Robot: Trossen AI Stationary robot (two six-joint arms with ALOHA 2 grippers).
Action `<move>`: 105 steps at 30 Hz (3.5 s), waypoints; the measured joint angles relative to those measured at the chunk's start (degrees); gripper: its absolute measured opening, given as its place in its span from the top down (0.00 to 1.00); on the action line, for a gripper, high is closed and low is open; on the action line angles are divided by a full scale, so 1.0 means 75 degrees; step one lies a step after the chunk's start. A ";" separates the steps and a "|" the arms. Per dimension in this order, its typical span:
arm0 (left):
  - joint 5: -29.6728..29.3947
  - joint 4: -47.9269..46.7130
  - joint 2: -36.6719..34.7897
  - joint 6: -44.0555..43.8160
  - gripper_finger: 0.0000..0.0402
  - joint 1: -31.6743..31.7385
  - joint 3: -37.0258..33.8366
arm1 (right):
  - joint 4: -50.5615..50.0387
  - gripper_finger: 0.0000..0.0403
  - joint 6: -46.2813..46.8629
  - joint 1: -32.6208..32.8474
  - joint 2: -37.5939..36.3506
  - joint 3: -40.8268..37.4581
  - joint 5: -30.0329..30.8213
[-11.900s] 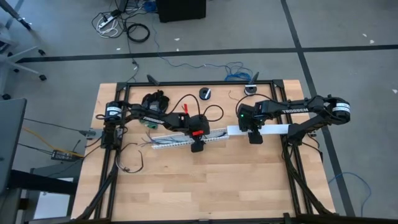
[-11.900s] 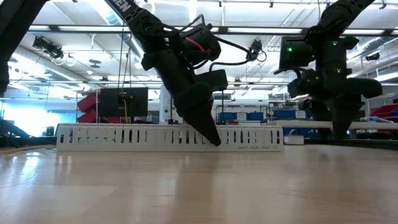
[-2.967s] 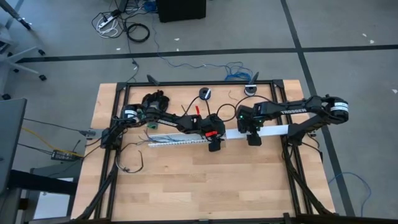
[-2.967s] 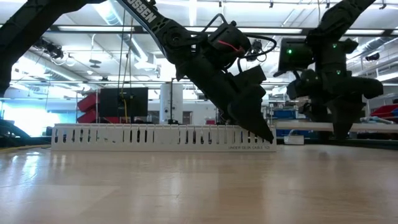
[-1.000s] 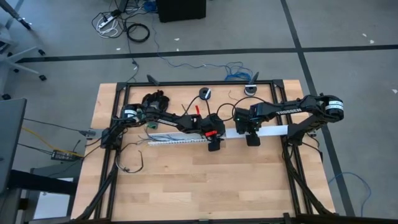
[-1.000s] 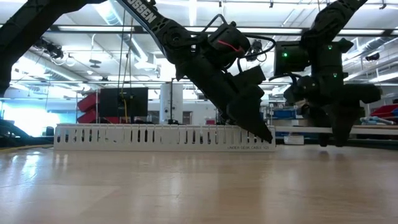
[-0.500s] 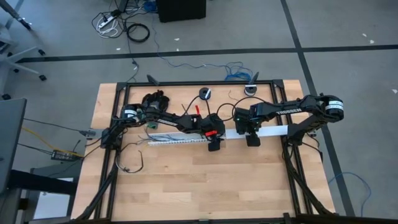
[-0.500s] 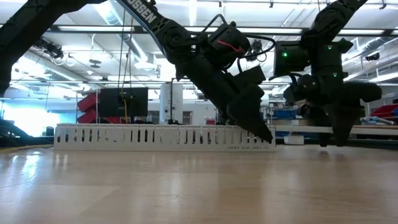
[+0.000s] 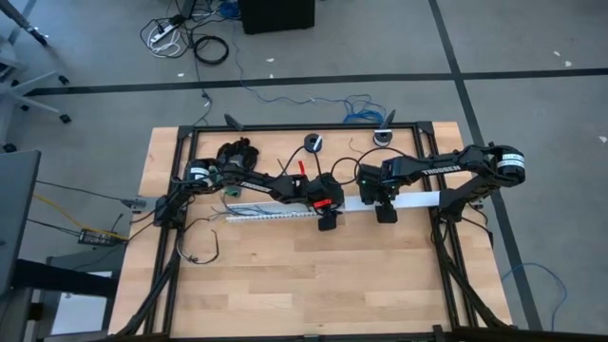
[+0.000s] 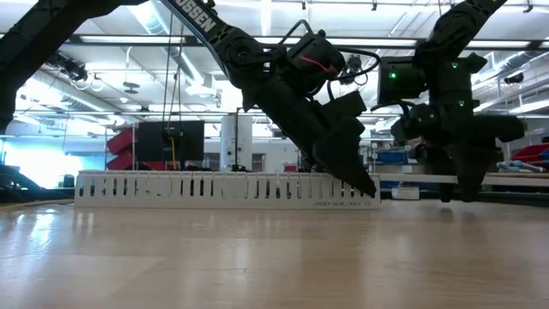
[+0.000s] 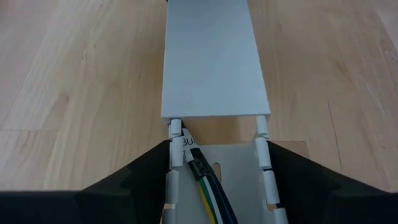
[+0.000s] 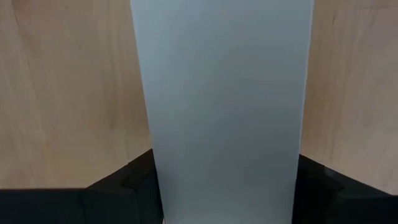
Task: Ziptie cables
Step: Close the white cable duct
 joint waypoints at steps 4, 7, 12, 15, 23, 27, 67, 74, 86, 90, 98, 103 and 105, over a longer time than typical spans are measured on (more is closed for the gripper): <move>0.0000 0.0000 0.0000 0.0000 0.42 0.0000 0.0000 | -0.0007 0.42 -0.0002 -0.0003 0.0000 0.0000 0.0033; 0.0000 0.0009 0.0000 0.0000 0.42 0.0000 0.0000 | -0.0002 0.42 -0.0003 -0.0003 0.0000 0.0000 0.0036; 0.0000 0.0022 0.0000 0.0000 0.42 0.0000 0.0000 | 0.0034 0.42 -0.0006 -0.0003 0.0000 0.0000 -0.0006; 0.0000 0.0029 0.0000 0.0000 0.42 0.0000 0.0000 | 0.0052 0.42 -0.0009 -0.0003 0.0000 0.0000 -0.0007; 0.0082 0.0029 0.0000 -0.0003 0.42 0.0000 0.0000 | 0.0095 0.42 -0.0013 0.0000 0.0000 0.0003 -0.0061; 0.0090 0.0028 0.0000 -0.0003 0.42 0.0000 0.0000 | 0.0120 0.42 -0.0043 0.0007 0.0000 0.0003 -0.0170; 0.0280 -0.0082 0.0000 -0.0154 0.42 0.0026 0.0003 | 0.0165 0.42 0.0047 0.0117 -0.0006 0.0026 -0.0042; 0.0289 -0.0034 0.0000 -0.0154 0.42 0.0026 0.0003 | 0.0241 0.42 0.0047 0.0114 -0.0006 0.0020 -0.0080; 0.0306 0.0033 0.0000 -0.0149 0.42 0.0017 0.0003 | 0.0371 0.42 0.0106 0.0117 -0.0006 0.0015 -0.0125; 0.0305 0.0073 0.0000 -0.0149 0.42 0.0017 0.0001 | 0.0424 0.42 0.0117 0.0117 -0.0001 0.0015 -0.0176; 0.0221 0.0180 0.0012 0.0040 0.39 0.0017 -0.0012 | 0.0410 0.42 0.0149 0.0117 0.0186 0.0017 -0.0212; 0.0221 0.0297 0.0003 0.0087 0.33 0.0017 0.0000 | 0.0362 0.42 0.0195 0.0117 0.0270 0.0023 -0.0220; 0.0220 0.0230 0.0003 0.0090 0.31 0.0017 0.0000 | 0.0355 0.42 0.0198 0.0117 0.0271 0.0023 -0.0219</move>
